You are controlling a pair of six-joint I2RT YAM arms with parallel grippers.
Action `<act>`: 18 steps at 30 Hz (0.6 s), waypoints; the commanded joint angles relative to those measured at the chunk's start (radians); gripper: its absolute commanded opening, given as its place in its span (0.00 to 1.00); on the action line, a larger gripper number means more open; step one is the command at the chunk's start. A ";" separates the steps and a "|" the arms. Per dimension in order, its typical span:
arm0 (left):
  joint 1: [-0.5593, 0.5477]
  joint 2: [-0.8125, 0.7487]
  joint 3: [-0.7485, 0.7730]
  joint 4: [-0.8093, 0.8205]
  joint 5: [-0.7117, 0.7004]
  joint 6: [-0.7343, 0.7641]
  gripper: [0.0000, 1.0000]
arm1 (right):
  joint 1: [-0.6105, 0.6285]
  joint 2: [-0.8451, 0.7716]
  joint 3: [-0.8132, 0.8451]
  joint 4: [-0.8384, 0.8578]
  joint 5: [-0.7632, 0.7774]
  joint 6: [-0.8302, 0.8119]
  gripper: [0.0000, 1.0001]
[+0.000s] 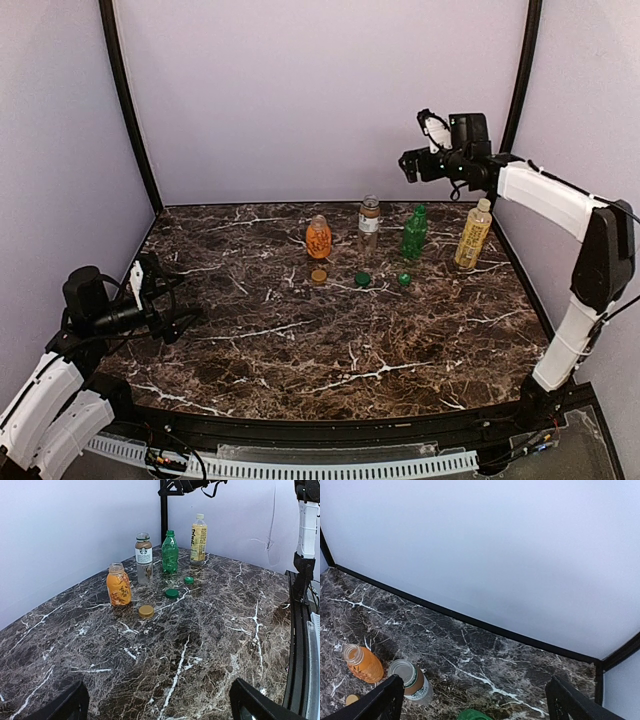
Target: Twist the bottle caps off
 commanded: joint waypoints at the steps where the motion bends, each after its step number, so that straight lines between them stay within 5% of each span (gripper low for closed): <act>1: 0.007 -0.013 -0.018 0.002 0.016 -0.003 0.99 | -0.031 -0.024 0.198 -0.493 0.191 0.024 0.99; 7: 0.007 -0.020 -0.020 0.007 0.023 -0.002 0.99 | -0.136 -0.077 0.192 -0.707 0.340 0.097 0.96; 12: 0.007 -0.023 -0.020 0.006 0.027 -0.001 0.99 | -0.243 -0.073 0.175 -0.748 0.184 0.158 0.78; 18: 0.007 -0.026 -0.019 0.002 0.028 0.005 0.99 | -0.277 -0.040 0.169 -0.740 0.064 0.186 0.75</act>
